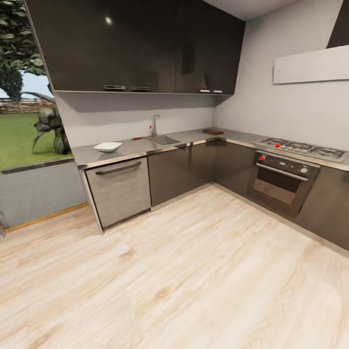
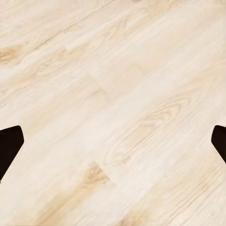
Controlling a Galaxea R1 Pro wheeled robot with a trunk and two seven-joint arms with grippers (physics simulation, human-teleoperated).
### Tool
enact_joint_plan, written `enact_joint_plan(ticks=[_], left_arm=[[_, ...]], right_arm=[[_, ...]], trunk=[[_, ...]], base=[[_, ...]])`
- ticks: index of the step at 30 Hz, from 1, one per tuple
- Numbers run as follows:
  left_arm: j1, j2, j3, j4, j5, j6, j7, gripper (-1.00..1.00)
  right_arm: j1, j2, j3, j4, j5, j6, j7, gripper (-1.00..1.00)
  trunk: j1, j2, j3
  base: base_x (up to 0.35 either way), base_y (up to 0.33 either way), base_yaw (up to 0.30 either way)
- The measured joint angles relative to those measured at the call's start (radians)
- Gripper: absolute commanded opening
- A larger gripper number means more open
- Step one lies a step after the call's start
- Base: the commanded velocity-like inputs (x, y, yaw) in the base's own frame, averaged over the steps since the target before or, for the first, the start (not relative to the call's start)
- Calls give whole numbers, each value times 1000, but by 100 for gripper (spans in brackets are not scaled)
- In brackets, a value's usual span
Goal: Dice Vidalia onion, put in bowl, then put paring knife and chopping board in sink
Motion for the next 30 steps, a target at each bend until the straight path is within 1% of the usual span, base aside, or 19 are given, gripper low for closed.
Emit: enact_joint_plan(ticks=[30], left_arm=[[0,0,0,0,-1,0,0,100]], right_arm=[[0,0,0,0,0,-1,0,100]], trunk=[[0,0,0]], base=[[318,-108,137]])
